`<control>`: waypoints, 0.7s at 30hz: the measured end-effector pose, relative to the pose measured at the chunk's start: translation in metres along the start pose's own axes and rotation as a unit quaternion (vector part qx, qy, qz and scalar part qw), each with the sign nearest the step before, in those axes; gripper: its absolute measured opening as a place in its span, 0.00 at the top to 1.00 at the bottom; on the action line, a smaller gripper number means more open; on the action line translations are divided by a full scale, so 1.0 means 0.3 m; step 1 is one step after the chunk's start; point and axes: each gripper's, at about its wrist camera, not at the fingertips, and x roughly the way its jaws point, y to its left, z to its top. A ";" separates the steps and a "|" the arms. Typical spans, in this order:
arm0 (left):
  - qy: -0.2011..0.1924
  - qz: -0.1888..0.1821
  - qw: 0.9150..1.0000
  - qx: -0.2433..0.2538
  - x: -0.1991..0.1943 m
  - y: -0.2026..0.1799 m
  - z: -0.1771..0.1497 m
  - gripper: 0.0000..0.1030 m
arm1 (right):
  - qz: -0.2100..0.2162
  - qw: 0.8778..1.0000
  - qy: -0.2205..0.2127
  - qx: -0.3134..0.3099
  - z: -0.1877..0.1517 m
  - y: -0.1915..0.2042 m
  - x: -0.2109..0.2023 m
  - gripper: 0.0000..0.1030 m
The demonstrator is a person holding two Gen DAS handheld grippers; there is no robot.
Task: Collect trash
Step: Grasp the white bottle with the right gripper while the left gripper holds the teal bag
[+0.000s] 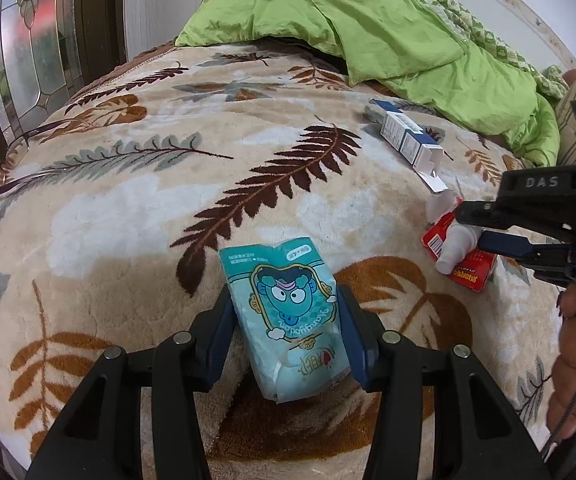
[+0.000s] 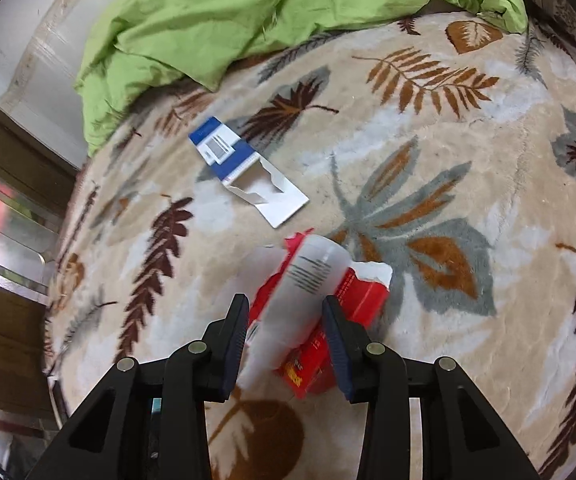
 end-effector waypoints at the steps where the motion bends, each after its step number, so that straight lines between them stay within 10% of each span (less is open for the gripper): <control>1: 0.000 0.000 1.000 0.000 0.000 0.000 0.000 0.53 | 0.000 1.000 -0.002 -0.005 0.002 0.001 0.005 0.60; 21: -0.009 0.002 1.000 0.010 -0.013 -0.015 -0.002 0.53 | -0.021 0.987 -0.083 -0.136 -0.096 0.050 -0.106 0.67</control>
